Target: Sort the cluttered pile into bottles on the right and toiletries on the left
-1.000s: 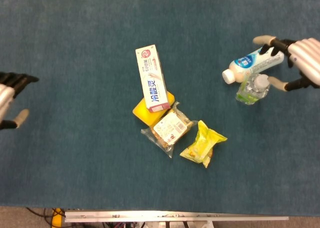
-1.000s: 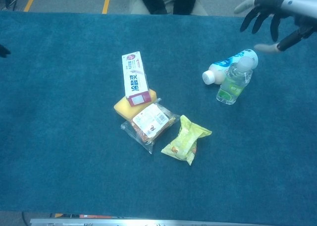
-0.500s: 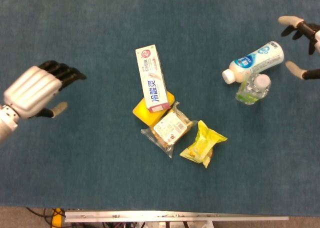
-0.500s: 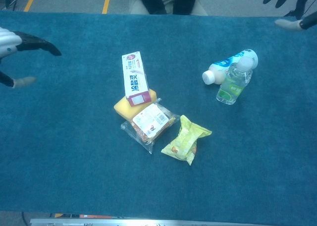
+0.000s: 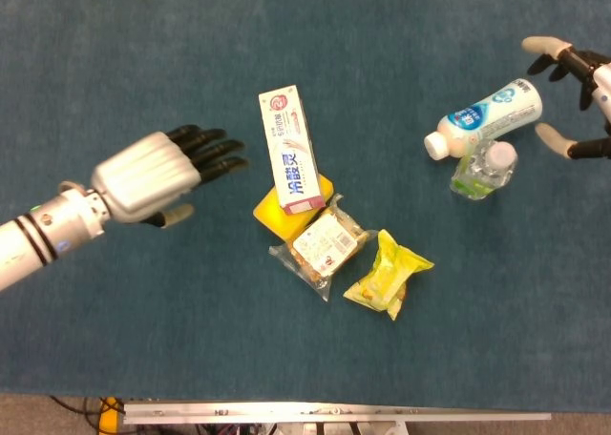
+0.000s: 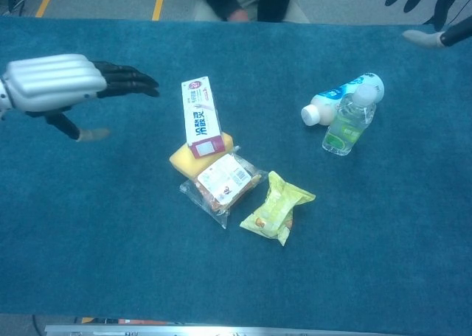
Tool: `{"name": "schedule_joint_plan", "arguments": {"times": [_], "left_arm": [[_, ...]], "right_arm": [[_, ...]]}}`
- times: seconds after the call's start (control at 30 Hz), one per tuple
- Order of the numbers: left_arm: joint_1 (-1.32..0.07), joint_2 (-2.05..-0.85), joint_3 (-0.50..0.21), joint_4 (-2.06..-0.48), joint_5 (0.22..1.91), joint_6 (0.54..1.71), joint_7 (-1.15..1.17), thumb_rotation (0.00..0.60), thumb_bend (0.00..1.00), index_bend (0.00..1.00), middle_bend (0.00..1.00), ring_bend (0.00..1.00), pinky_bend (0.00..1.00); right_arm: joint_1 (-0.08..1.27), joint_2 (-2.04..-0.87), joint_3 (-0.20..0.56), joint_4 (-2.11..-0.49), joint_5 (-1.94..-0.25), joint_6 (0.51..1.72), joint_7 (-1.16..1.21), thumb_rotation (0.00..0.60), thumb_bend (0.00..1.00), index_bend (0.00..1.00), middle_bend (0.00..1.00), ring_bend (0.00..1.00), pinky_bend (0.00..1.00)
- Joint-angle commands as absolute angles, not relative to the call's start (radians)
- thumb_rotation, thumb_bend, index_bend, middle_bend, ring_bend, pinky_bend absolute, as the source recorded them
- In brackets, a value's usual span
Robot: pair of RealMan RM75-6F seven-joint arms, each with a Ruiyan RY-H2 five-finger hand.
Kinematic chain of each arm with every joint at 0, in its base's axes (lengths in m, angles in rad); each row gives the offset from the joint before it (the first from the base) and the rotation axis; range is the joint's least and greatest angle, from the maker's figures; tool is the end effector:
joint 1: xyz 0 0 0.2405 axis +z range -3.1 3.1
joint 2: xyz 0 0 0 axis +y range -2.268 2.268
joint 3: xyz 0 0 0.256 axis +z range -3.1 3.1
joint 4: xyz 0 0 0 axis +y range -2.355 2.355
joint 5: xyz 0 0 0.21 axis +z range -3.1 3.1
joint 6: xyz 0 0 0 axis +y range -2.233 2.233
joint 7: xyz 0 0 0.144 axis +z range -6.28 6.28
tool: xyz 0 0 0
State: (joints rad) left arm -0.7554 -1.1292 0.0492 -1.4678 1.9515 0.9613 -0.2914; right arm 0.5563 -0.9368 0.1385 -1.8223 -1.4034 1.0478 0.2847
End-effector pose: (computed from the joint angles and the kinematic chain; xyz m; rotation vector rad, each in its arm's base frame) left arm -0.1879 0.3074 0.0725 -2.4352 -0.6100 -0.8774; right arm -0.1864 -0.3046 0.1542 1.7218 -1.1579 1.1647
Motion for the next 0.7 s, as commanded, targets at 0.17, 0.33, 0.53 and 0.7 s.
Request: {"name": "schedule_joint_plan", "arguments": {"times": [0.17, 0.33, 0.53, 0.7], "left_arm": [[-0.826, -1.204, 0.063, -1.414, 1.973, 0.947, -0.3, 0.6, 0.37, 0.03, 0.02, 0.04, 0.15], [-0.875, -1.245, 0.068, -1.382, 1.974, 0.933, -0.319, 0.6, 0.37, 0.01, 0.01, 0.04, 0.15], [-0.938, -1.298, 0.081, -1.335, 1.976, 0.908, -0.354, 0.6, 0.37, 0.01, 0.01, 0.03, 0.15], [-0.983, -1.346, 0.099, -1.286, 1.973, 0.884, -0.381, 0.6, 0.37, 0.01, 0.01, 0.03, 0.15]], "right_arm": [[0.565, -0.941, 0.151, -1.834, -1.389, 1.032, 0.264, 0.6, 0.28, 0.16, 0.34, 0.35, 0.55], [0.567, -0.946, 0.162, -1.83, -1.37, 1.027, 0.258, 0.6, 0.28, 0.16, 0.34, 0.35, 0.55], [0.569, -0.952, 0.17, -1.818, -1.348, 1.013, 0.253, 0.6, 0.28, 0.16, 0.34, 0.35, 0.55], [0.568, -0.956, 0.174, -1.804, -1.34, 1.007, 0.262, 0.6, 0.28, 0.16, 0.34, 0.35, 0.55]]}}
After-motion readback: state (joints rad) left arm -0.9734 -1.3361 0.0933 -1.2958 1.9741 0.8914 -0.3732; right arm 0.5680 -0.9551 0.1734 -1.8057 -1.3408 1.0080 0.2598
